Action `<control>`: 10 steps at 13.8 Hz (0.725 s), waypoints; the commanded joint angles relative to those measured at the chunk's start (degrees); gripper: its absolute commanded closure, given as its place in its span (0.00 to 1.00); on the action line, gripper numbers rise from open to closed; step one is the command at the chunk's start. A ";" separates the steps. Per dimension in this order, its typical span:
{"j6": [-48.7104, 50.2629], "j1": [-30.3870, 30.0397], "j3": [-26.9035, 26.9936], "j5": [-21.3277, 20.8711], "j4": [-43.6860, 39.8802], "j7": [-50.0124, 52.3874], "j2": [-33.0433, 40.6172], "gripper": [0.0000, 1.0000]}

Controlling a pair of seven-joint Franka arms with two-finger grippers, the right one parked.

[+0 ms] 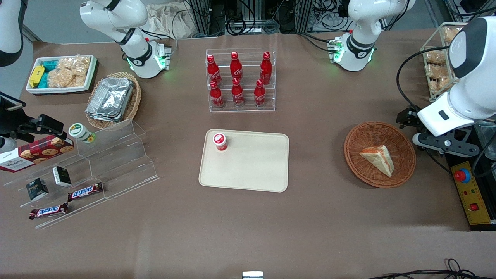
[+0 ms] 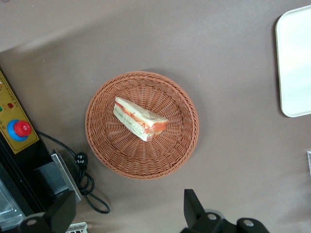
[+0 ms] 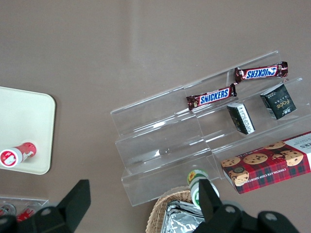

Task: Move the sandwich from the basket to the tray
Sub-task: 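Lower the open left gripper over the sandwich in the wicker basket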

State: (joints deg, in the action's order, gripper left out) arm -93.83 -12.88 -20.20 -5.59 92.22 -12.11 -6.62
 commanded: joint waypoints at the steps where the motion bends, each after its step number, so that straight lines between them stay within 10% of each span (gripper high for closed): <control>1: 2.59 -0.30 -0.10 0.41 -1.61 -0.82 -0.93 0.00; 10: -11.68 -2.05 0.34 0.15 9.17 32.20 -3.40 0.00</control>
State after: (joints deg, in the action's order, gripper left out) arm -99.19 -13.34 -19.40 -5.60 95.52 14.19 -11.21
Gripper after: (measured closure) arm 0.000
